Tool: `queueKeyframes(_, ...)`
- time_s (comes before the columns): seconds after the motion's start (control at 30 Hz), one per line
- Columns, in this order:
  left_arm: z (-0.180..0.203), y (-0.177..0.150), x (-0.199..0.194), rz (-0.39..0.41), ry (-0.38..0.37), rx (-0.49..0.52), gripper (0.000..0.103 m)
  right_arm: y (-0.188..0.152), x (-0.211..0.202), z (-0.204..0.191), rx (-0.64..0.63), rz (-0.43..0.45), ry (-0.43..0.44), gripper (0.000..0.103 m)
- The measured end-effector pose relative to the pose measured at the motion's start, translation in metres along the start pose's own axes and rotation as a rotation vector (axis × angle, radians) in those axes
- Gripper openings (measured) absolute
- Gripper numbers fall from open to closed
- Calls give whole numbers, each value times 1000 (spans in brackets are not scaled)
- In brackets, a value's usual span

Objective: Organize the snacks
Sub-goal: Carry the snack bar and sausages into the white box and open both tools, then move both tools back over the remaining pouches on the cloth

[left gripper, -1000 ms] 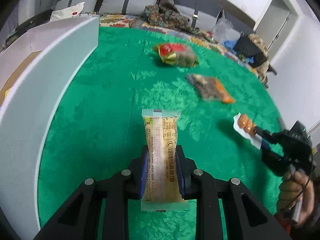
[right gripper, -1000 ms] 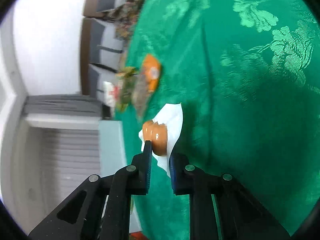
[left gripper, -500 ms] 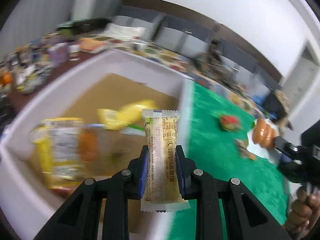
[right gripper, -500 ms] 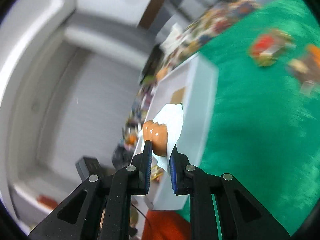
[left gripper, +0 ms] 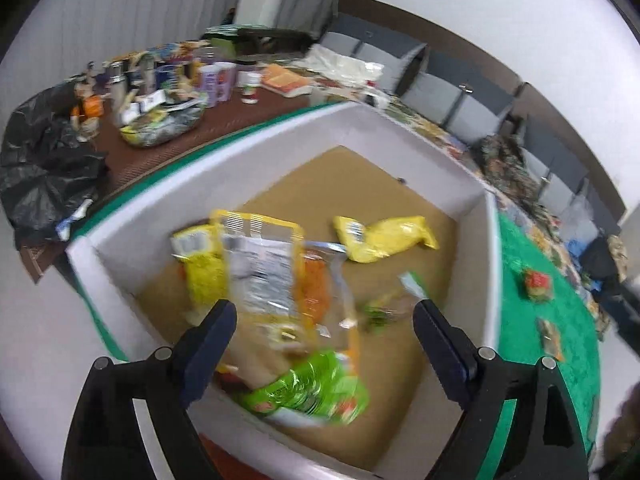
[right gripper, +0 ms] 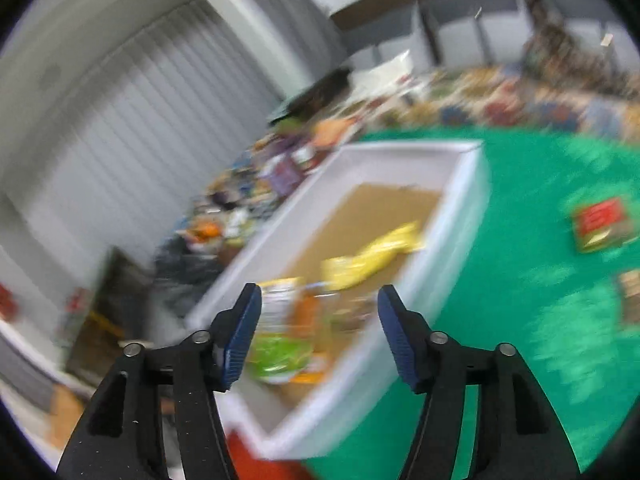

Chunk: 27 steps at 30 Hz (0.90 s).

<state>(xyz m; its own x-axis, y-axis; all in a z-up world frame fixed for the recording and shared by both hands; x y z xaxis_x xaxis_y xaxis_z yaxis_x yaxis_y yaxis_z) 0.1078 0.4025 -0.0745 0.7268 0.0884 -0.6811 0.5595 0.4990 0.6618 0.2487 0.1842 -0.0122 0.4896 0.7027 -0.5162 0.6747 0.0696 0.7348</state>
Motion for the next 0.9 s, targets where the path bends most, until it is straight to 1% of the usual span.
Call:
queueKeyframes(0.03, 9, -2, -1, 1, -20, 13, 89, -9, -9, 12, -24, 9, -52, 66)
queueKeyframes(0.1, 42, -12, -5, -2, -75, 49, 90, -35, -20, 63, -66, -2, -206, 66)
queueKeyframes(0.13, 60, -17, -5, -10, -107, 66, 90, -51, -24, 92, -67, -23, -274, 66)
queueKeyframes(0.17, 77, -23, -5, -20, -138, 84, 91, -74, -34, 130, -55, -55, -349, 66)
queueKeyframes(0.23, 117, -38, -3, -47, -199, 131, 91, -106, -53, 180, -32, -94, -457, 66)
queueKeyframes(0.27, 144, -50, -1, -69, -238, 171, 93, -125, -71, 209, -13, -102, -523, 66)
queueKeyframes(0.33, 178, -67, 4, -97, -273, 227, 97, -147, -104, 247, 17, -94, -606, 66)
queueKeyframes(0.37, 202, -82, 11, -123, -285, 271, 98, -158, -125, 267, 33, -83, -661, 66)
queueKeyframes(0.43, 230, -104, 22, -165, -293, 325, 98, -171, -154, 293, 53, -64, -734, 66)
queueKeyframes(0.47, 248, -120, 32, -194, -297, 360, 98, -180, -170, 308, 64, -55, -774, 66)
queueKeyframes(0.57, 281, -152, 54, -250, -297, 406, 98, -189, -194, 333, 89, -44, -825, 66)
queueKeyframes(0.6, 288, -159, 61, -260, -296, 417, 98, -191, -201, 341, 96, -39, -837, 66)
queueKeyframes(0.63, 295, -166, 67, -267, -292, 431, 98, -186, -199, 344, 97, -35, -846, 66)
queueKeyframes(0.67, 304, -175, 75, -273, -279, 458, 98, -187, -205, 347, 96, -28, -856, 66)
queueKeyframes(0.73, 313, -185, 85, -274, -261, 497, 98, -183, -208, 354, 95, -19, -867, 66)
queueKeyframes(0.77, 318, -188, 93, -270, -246, 524, 98, -185, -209, 349, 91, -16, -871, 66)
queueKeyframes(0.9, 325, -194, 115, -256, -207, 562, 98, -182, -206, 361, 83, -22, -881, 66)
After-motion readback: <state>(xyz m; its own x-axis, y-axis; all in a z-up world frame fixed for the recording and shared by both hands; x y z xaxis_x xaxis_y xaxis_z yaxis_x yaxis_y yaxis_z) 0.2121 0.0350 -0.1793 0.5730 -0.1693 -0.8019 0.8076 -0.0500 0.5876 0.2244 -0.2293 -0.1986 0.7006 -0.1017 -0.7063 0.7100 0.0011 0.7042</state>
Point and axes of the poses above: each gripper's, at about its wrist camera, not at the fingertips, and x roughly the way its jaws point, z to its right, y to its top, the point moved 9 cm from there along x, roughly the way its jaws point, and after that the axes turned 4 degrees about z, right-handed, at the moved point
